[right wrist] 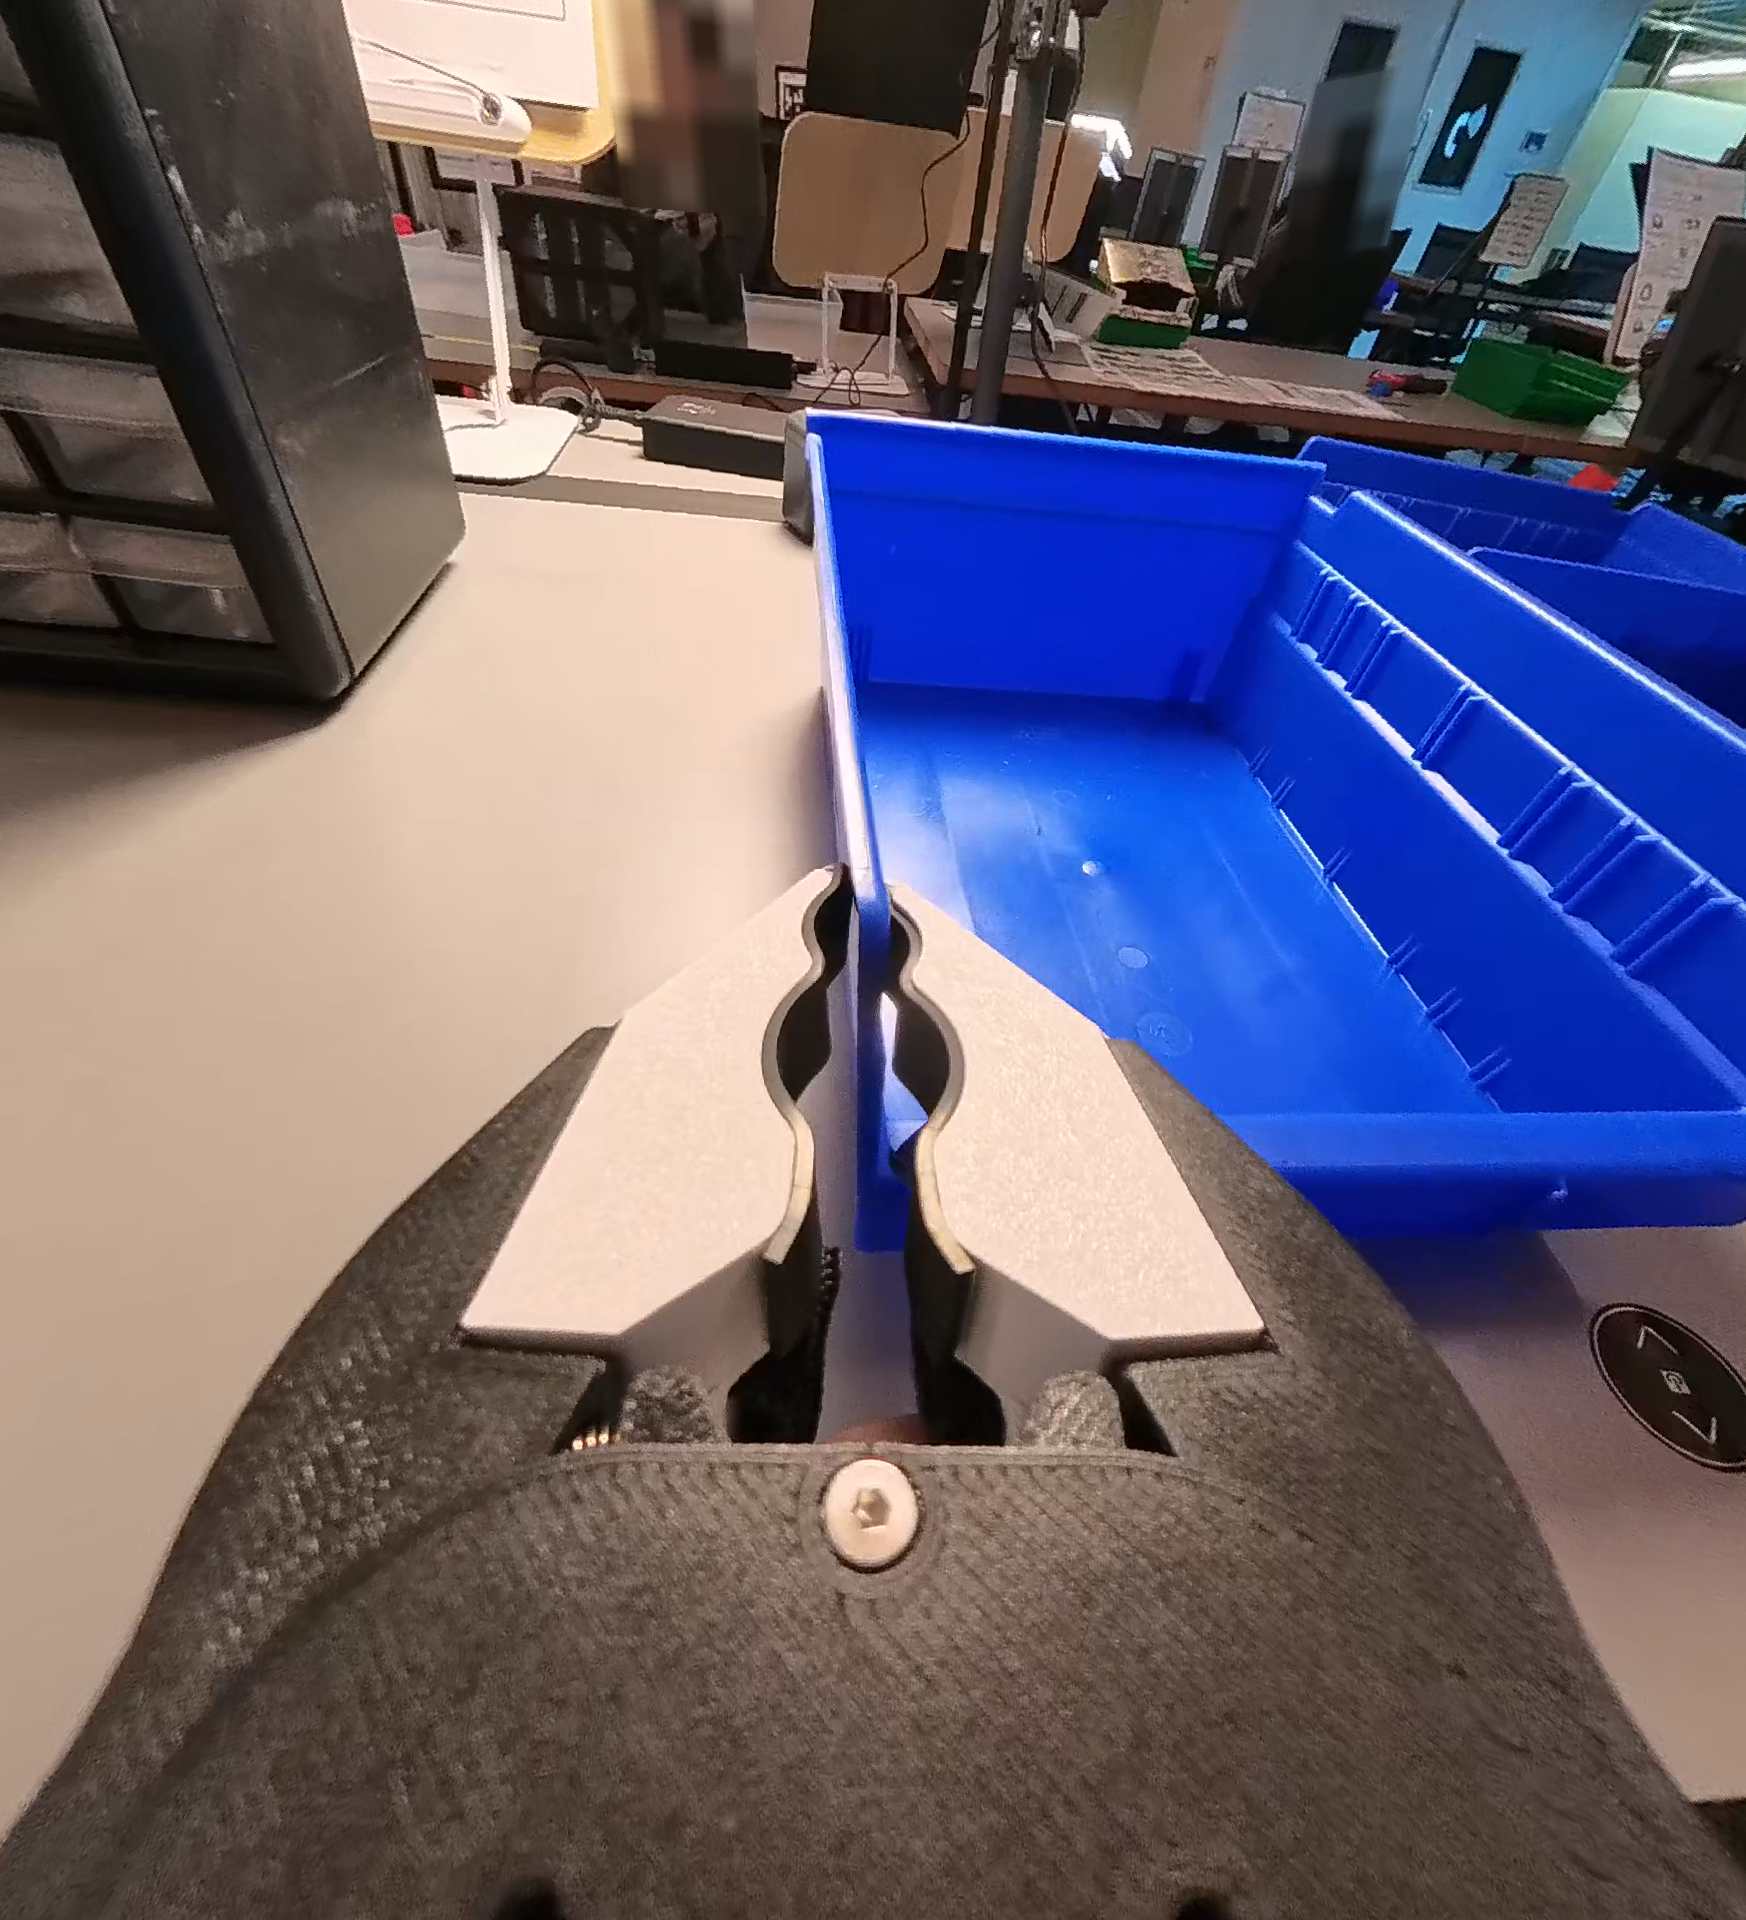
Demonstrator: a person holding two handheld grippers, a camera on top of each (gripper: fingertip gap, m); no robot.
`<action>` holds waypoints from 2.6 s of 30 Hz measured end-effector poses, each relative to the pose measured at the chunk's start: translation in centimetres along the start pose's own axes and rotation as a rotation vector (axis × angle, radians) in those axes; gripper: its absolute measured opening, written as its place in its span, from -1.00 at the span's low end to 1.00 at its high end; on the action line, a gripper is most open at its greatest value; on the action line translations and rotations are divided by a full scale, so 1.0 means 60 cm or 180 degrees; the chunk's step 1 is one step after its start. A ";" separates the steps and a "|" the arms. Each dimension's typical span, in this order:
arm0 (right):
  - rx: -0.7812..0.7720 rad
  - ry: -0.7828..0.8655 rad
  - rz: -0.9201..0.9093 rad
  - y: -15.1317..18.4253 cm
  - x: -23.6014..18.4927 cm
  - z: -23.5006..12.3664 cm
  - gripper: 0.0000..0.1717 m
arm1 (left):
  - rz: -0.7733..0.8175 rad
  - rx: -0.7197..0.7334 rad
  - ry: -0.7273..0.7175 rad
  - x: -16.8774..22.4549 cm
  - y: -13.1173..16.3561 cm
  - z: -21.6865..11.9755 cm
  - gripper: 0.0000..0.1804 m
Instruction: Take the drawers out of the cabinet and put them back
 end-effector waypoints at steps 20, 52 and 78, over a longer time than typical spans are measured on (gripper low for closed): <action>-0.0068 -0.0082 0.0028 -0.007 0.021 0.006 -0.93 | 0.0004 -0.0034 0.0012 -0.039 0.011 0.010 -0.89; -0.0046 -0.2901 0.0798 -0.075 -0.325 0.202 -0.68 | -0.0027 0.0814 0.2593 0.270 -0.139 0.090 -0.37; -0.0415 -0.2863 0.1248 -0.029 -0.301 0.229 -0.69 | 0.1851 0.0740 0.3030 0.183 -0.416 0.248 -0.04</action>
Point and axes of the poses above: each gripper's, where its closed fingertips meet, z out along the fingers, y out of its underside, x = y × z across the jaws, the point moved 8 cm from there along -z, back along the fingers, and after that the axes turned 13 degrees about z, right-handed, at the moved point
